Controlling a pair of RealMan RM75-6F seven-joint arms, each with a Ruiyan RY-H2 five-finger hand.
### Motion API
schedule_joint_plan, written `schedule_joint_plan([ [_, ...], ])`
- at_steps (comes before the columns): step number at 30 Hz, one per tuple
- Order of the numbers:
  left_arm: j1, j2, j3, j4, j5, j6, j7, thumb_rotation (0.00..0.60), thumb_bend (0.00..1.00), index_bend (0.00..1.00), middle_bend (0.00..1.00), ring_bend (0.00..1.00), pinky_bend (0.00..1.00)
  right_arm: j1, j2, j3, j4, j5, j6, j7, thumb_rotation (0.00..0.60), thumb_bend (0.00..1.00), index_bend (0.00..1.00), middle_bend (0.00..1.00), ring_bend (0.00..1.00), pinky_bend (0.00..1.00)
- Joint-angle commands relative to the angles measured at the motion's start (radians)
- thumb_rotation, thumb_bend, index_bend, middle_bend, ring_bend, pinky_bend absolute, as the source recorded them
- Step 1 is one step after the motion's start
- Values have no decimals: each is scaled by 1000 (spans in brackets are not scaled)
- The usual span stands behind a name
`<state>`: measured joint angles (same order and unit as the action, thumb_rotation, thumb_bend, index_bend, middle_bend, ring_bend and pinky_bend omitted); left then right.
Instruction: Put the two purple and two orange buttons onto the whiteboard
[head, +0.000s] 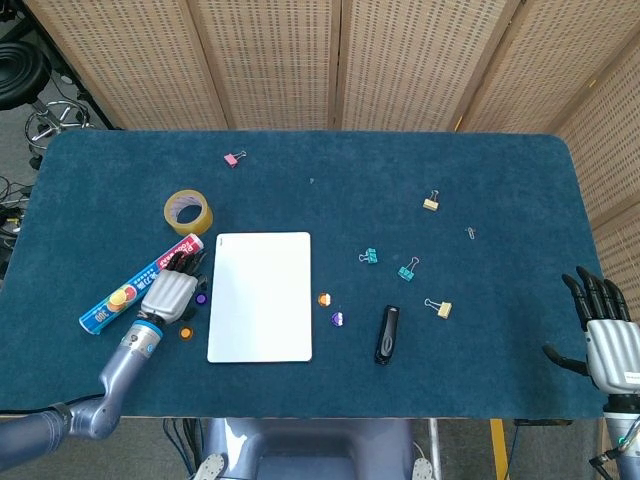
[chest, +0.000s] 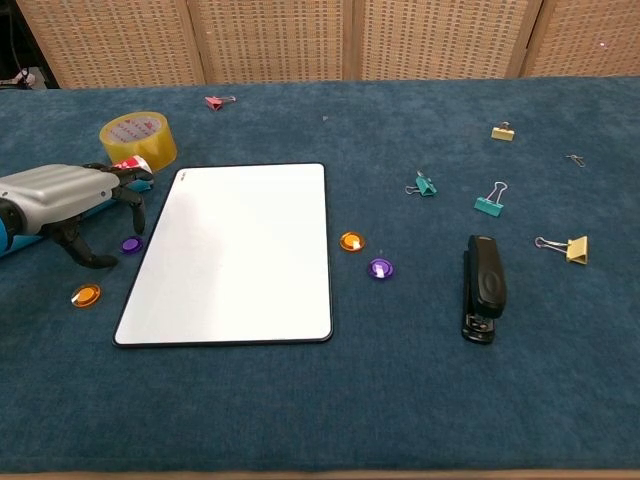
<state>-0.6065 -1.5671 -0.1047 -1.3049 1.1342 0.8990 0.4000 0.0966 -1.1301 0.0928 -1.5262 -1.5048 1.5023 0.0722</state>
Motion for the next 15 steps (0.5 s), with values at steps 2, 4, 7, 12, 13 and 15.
schedule_joint_plan([
  [2, -1, -2, 2, 2, -4, 3, 5, 600, 276, 428, 0, 0, 0, 0, 1, 0, -1, 1, 0, 0, 600, 0, 0, 0, 0, 0],
  [4, -2, -4, 2, 2, -7, 4, 6, 600, 276, 428, 0, 0, 0, 0, 1, 0, -1, 0, -1, 0, 600, 0, 0, 0, 0, 0],
  [7, -5, -7, 3, 4, -8, 4, 8, 600, 278, 455, 0, 0, 0, 0, 2, 0, -1, 2, -1, 0, 600, 0, 0, 0, 0, 0],
  [12, -7, -10, 7, 3, -8, 11, 13, 600, 279, 508, 0, 0, 0, -1, 3, 1, -2, 4, -3, 1, 600, 0, 0, 0, 0, 0],
  [13, -7, -11, 8, 3, -8, 13, 17, 600, 282, 511, 0, 0, 0, -1, 3, 0, -2, 4, -3, 2, 600, 0, 0, 0, 0, 0],
  [15, -7, -11, 9, 3, -10, 15, 22, 600, 306, 523, 0, 0, 0, -1, 4, 0, -3, 3, -3, 1, 600, 0, 0, 0, 0, 0],
])
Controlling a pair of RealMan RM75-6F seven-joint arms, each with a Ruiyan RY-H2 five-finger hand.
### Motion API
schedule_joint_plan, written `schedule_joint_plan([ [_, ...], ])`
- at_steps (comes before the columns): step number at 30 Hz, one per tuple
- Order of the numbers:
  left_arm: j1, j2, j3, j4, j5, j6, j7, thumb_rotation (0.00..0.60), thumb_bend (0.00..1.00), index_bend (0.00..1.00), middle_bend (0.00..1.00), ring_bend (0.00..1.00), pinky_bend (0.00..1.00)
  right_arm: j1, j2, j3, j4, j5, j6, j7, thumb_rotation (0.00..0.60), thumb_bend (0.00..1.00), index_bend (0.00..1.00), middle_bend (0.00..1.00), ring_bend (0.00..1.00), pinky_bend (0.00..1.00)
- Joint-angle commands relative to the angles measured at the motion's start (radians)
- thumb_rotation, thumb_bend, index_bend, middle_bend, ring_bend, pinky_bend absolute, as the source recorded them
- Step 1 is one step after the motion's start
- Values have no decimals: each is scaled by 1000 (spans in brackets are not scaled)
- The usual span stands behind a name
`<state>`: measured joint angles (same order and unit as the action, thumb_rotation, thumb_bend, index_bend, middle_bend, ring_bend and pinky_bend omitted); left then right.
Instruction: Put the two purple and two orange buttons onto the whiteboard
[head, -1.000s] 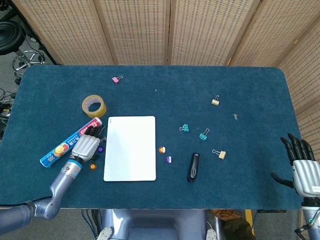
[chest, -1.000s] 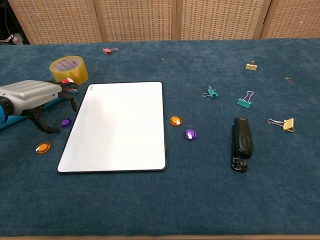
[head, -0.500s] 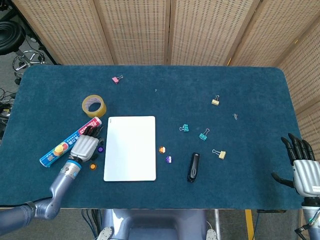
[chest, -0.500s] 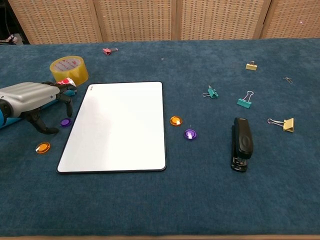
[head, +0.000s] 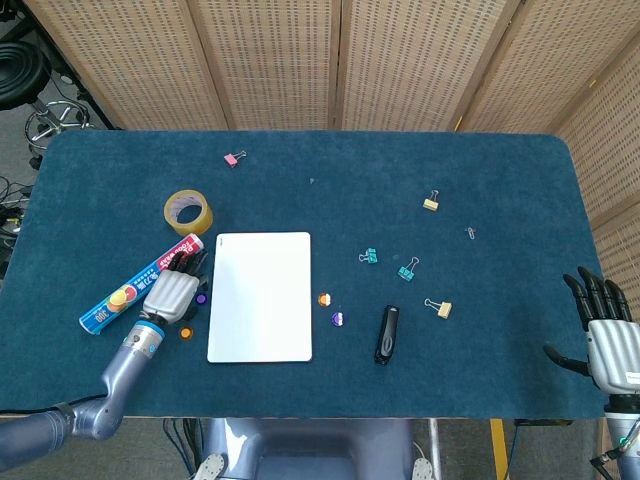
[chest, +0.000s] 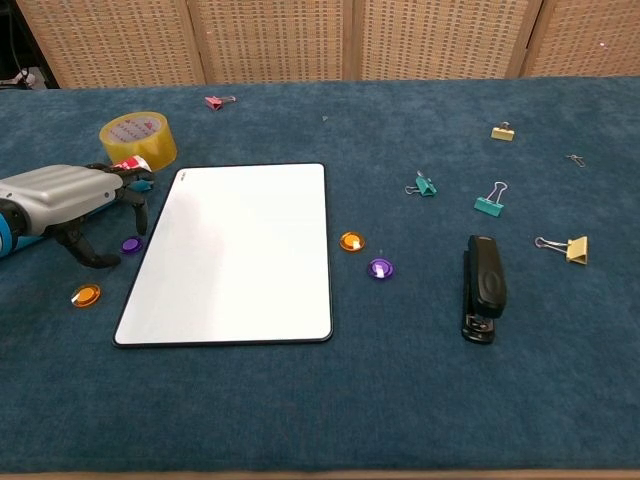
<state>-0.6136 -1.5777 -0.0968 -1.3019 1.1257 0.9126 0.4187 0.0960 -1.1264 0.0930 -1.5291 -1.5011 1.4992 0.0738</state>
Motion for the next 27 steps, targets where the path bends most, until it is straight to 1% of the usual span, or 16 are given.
schedule_joint_plan([
  [1, -1, -1, 1, -2, -3, 3, 4, 600, 319, 528, 0, 0, 0, 0, 1, -1, -1, -1, -1, 0, 600, 0, 0, 0, 0, 0],
  [3, -1, -1, 1, -6, -5, 3, 3, 600, 343, 544, 0, 0, 0, 0, 2, -1, -2, -1, -1, -1, 600, 0, 0, 0, 0, 0],
  [8, -2, 1, 2, -8, -1, 11, 2, 600, 346, 574, 0, 0, 0, -1, 4, -1, -5, 1, -1, 1, 600, 0, 0, 0, 0, 0],
  [19, -3, 0, 6, -7, -3, 19, 9, 600, 346, 584, 0, 0, 0, -2, 6, 0, -8, 2, -1, -1, 600, 0, 0, 0, 0, 0],
  [27, -4, 13, -3, -29, 4, 31, -12, 600, 346, 587, 0, 0, 0, -2, 7, 0, -9, 3, -3, 2, 600, 0, 0, 0, 0, 0],
])
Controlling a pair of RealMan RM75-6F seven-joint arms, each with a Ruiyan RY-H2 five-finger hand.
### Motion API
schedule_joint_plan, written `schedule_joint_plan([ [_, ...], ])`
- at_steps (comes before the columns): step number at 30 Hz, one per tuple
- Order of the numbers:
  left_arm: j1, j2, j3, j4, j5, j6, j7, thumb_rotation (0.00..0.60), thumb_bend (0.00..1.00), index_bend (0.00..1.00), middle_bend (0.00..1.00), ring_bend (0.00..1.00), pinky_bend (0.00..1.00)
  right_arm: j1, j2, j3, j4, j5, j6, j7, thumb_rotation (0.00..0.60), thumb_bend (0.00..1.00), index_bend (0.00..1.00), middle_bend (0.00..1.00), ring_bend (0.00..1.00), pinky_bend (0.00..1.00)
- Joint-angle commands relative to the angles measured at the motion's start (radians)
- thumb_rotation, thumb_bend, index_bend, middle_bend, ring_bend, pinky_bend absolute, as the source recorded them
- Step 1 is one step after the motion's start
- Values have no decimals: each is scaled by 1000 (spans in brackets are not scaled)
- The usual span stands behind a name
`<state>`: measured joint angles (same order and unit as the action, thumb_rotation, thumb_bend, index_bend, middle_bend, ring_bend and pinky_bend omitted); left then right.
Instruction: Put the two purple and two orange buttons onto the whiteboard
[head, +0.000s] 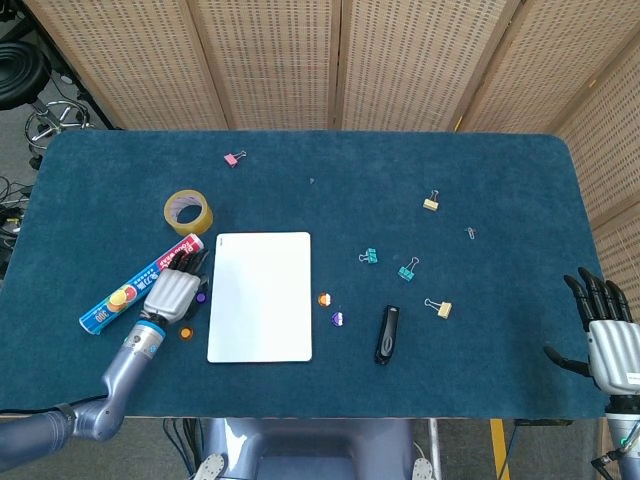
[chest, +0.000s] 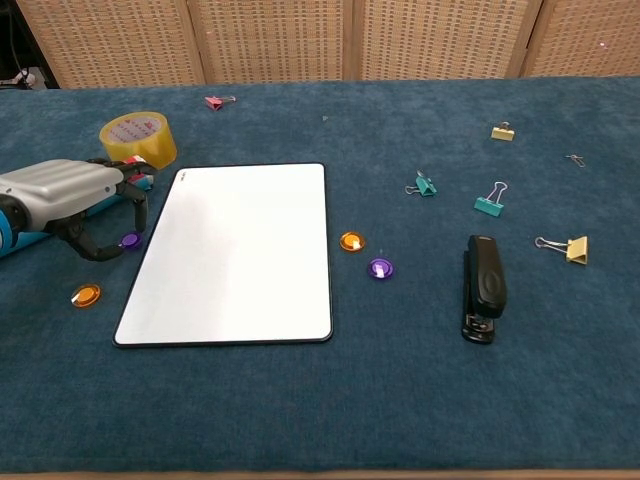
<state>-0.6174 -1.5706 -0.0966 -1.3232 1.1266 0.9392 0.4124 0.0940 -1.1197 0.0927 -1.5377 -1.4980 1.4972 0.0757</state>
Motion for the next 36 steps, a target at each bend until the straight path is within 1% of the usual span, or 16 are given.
schedule_joint_plan([
  [1, 0, 11, -5, -15, 7, 8, -9, 600, 346, 587, 0, 0, 0, 0, 0, 0, 0, 0, -1, -1, 600, 0, 0, 0, 0, 0],
  [8, -7, 42, -19, -75, 21, 27, -9, 600, 346, 587, 0, 0, 0, 1, 2, -1, -3, 3, -6, 0, 600, 0, 0, 0, 0, 0],
  [13, -26, 40, -25, -101, 19, 21, 17, 600, 346, 587, 0, 0, 0, 1, 4, -2, -5, 5, -9, 2, 600, 0, 0, 0, 0, 0],
  [23, -81, -27, -55, -76, -28, -4, 72, 600, 346, 587, 0, 0, 0, 1, 10, 3, -6, 16, -14, 14, 600, 0, 0, 0, 0, 0],
  [32, -108, -59, -52, -55, -62, -18, 117, 600, 347, 585, 0, 0, 0, 1, 14, 5, -2, 19, -17, 24, 600, 0, 0, 0, 0, 0],
  [34, -112, -67, -52, -50, -67, -15, 125, 600, 344, 566, 0, 0, 0, 2, 13, 4, -1, 19, -19, 24, 600, 0, 0, 0, 0, 0],
  [36, -115, -76, -50, -45, -71, -13, 132, 600, 332, 515, 0, 0, 0, 2, 13, 4, -1, 19, -20, 23, 600, 0, 0, 0, 0, 0],
])
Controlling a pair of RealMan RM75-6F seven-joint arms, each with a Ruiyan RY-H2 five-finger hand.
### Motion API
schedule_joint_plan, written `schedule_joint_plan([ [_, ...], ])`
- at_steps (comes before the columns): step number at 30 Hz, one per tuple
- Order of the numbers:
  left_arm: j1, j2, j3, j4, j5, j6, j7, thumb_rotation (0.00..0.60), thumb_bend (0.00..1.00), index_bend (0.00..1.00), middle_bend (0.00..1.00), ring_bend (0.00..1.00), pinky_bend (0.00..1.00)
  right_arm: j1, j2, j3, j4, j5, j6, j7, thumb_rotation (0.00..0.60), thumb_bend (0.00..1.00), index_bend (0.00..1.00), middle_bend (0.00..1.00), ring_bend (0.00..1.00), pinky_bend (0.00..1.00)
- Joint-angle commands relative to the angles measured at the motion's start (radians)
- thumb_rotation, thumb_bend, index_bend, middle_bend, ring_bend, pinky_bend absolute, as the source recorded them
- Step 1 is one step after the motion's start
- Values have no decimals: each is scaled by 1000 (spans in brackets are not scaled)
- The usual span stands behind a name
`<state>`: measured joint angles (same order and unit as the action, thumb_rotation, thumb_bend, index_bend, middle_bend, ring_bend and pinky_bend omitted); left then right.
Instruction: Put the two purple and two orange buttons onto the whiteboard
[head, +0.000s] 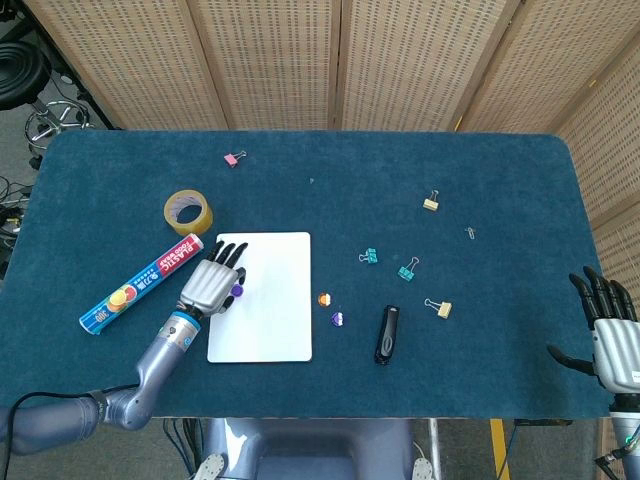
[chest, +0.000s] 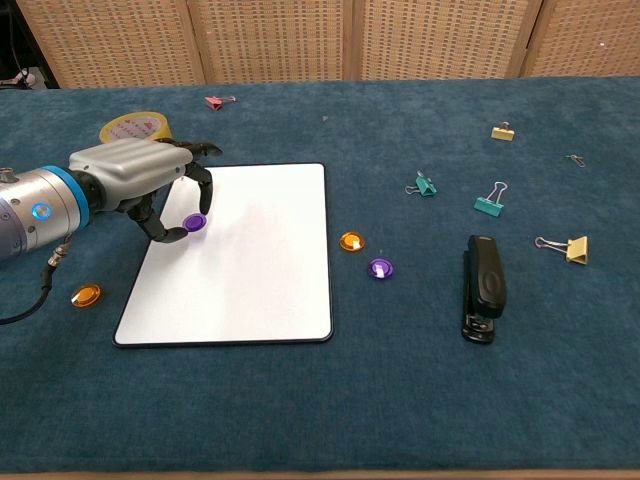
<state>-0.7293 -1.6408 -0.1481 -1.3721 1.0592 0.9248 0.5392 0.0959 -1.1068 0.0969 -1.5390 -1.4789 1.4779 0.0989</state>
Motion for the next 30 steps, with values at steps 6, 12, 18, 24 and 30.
schedule_joint_plan([
  [6, -5, -19, 6, 7, -20, 0, 6, 600, 320, 407, 0, 0, 0, 0, 0, 0, -2, 3, -2, -2, 600, 0, 0, 0, 0, 0],
  [12, 0, 1, 13, -14, 2, 10, -19, 600, 281, 345, 0, 0, 0, -1, 2, 0, -3, 3, 0, -3, 600, 0, 0, 0, 0, 0],
  [18, 15, 45, 15, -56, 33, 27, -69, 600, 274, 338, 0, 0, 0, -1, 2, -1, -6, 1, 0, -7, 600, 0, 0, 0, 0, 0],
  [24, 49, 117, 39, -119, 97, 59, -140, 600, 275, 339, 0, 0, 0, -2, 1, -2, -8, -1, 0, -13, 600, 0, 0, 0, 0, 0],
  [30, 113, 211, 75, -186, 182, 130, -235, 600, 240, 314, 0, 0, 0, -1, -2, -7, -9, -10, 1, -22, 600, 0, 0, 0, 0, 0],
])
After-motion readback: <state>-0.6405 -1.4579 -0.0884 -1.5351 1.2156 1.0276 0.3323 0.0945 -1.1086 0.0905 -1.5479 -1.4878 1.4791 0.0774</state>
